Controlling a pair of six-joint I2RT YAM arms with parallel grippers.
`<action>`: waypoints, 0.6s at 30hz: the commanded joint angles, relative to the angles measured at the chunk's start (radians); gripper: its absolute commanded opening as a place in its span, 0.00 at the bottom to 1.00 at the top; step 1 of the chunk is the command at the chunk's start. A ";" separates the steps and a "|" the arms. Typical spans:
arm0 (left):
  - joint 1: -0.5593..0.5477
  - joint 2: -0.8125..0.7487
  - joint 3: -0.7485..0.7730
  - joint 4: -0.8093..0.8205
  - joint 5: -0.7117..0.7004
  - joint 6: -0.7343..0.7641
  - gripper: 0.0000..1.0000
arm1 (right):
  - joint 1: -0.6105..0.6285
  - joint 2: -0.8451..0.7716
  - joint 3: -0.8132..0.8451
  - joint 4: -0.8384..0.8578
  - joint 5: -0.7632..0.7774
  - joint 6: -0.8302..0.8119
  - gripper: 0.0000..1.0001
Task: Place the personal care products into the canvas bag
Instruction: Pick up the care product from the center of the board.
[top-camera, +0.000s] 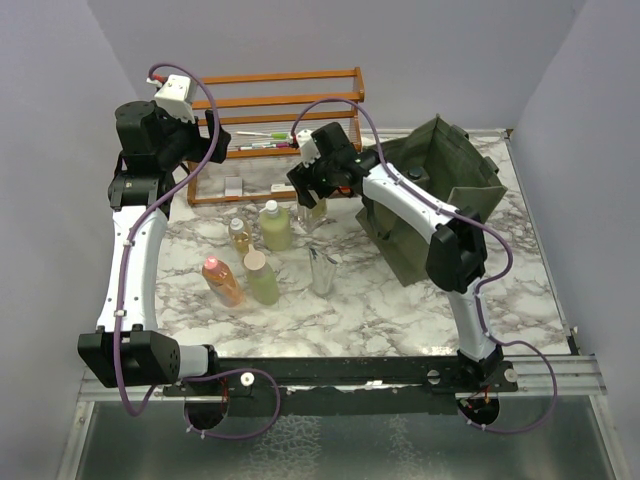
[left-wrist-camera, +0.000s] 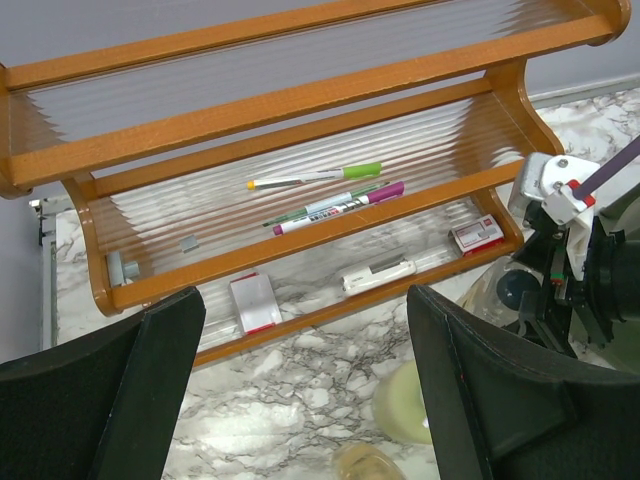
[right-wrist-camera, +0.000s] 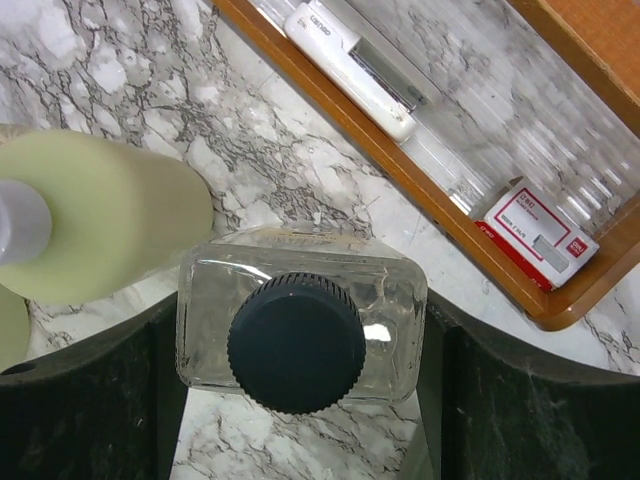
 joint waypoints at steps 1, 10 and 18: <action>0.009 -0.022 0.004 0.017 0.023 0.005 0.85 | -0.012 -0.047 0.094 0.031 -0.067 -0.079 0.32; 0.009 -0.019 0.005 0.017 0.033 0.006 0.85 | -0.012 -0.164 0.138 0.023 -0.108 -0.185 0.01; 0.010 -0.005 0.009 0.018 0.044 0.011 0.85 | -0.012 -0.254 0.266 -0.025 -0.106 -0.235 0.01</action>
